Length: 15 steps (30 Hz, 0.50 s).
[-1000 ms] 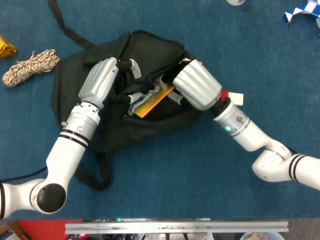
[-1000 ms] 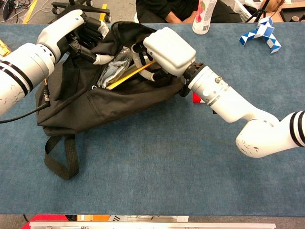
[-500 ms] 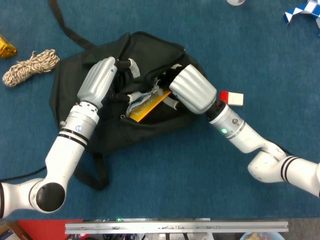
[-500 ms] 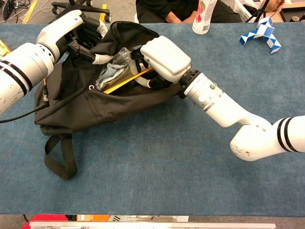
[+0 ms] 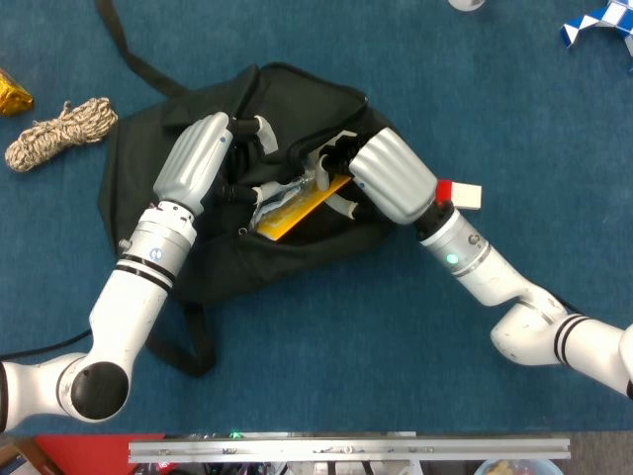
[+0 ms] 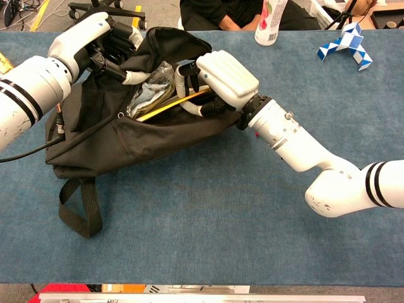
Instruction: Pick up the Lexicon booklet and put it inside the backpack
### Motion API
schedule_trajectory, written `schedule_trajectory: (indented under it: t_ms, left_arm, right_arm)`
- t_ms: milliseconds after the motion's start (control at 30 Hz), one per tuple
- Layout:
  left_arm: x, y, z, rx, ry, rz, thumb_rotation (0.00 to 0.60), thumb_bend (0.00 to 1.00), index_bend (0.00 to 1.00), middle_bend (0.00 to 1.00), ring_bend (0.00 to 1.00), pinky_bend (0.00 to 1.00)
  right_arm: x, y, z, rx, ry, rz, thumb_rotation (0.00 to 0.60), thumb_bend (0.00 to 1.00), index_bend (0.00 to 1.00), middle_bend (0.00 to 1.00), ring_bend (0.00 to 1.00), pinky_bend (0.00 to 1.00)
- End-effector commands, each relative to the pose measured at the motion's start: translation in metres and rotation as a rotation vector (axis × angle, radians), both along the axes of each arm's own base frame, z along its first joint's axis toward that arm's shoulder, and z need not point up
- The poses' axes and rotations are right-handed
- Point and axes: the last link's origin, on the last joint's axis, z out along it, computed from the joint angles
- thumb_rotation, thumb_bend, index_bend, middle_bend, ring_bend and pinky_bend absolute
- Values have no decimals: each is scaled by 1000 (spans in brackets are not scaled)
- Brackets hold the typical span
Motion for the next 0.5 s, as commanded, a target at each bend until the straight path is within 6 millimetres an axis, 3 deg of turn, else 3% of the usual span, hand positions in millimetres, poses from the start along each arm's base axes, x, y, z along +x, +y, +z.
schedule_trajectory:
  t_ms: [33,500]
  left_arm:
    - [0,0,0,0,1,-1,600,341,620,716,734,934]
    - [2,-1,2,2,7,-7,600,341,619,716,733,934]
  right_arm:
    - [-2,-2,0,11,-8,-15,600,607,734,645,593,775]
    - [0,-5,-8,-7,76,-5,600,587,734,645,580,775]
